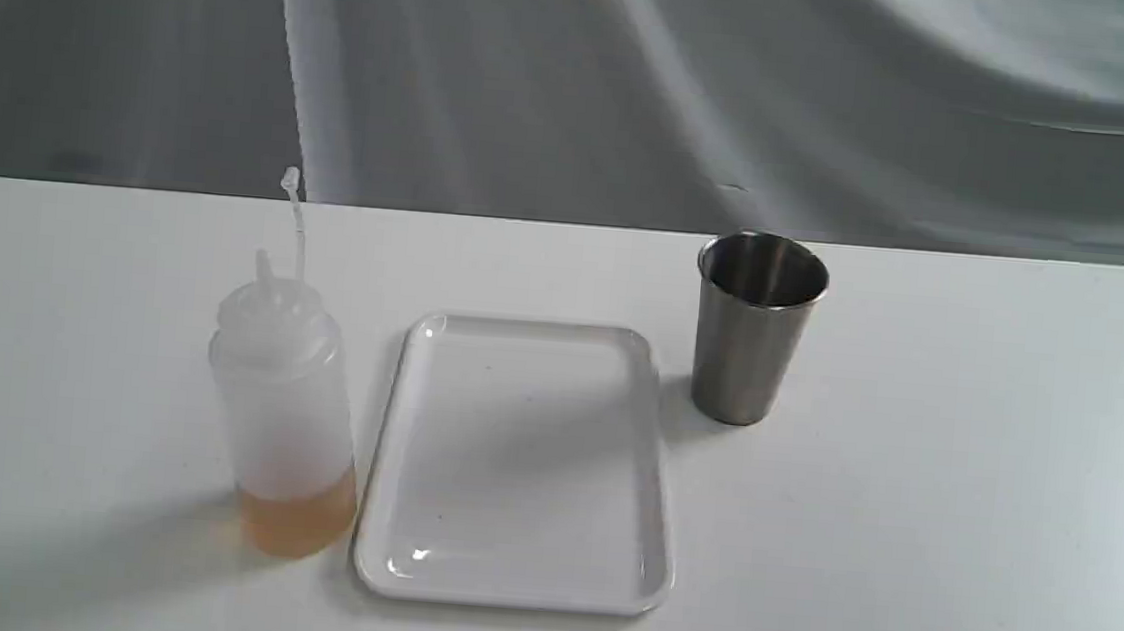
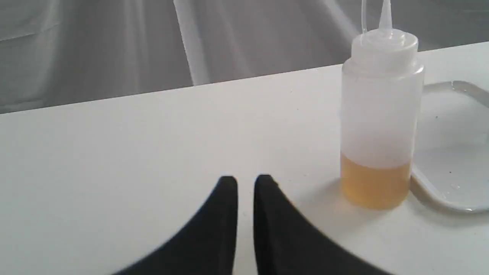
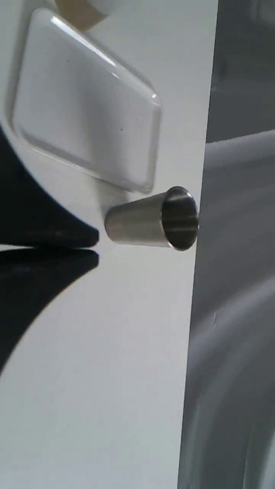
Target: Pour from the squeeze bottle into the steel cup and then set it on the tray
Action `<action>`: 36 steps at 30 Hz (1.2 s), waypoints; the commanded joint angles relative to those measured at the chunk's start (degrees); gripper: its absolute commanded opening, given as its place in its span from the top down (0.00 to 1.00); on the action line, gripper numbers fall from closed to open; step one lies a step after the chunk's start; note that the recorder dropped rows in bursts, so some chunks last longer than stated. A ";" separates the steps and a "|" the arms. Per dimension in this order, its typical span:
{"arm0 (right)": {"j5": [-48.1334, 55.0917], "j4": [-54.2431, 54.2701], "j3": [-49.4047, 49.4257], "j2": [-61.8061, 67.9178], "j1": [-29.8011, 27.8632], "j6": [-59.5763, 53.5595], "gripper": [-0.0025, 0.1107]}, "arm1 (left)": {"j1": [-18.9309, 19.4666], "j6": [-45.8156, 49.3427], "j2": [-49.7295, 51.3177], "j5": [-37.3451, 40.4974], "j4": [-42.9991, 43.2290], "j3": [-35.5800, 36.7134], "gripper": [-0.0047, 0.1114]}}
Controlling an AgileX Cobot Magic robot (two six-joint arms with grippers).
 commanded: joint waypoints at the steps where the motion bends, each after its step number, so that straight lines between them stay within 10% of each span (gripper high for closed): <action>1: -2.12 -0.59 -4.78 6.99 -0.25 0.43 0.98 | -0.18 -0.10 -0.28 -0.37 0.03 0.25 0.89; 15: -11.79 -4.32 -18.59 29.82 21.03 0.43 0.98 | -0.18 -0.10 -0.28 -0.37 0.03 0.25 0.89; 36: -40.42 3.10 -20.76 61.47 31.73 -0.34 0.98 | -0.18 -0.10 -0.28 -0.37 0.03 0.25 0.89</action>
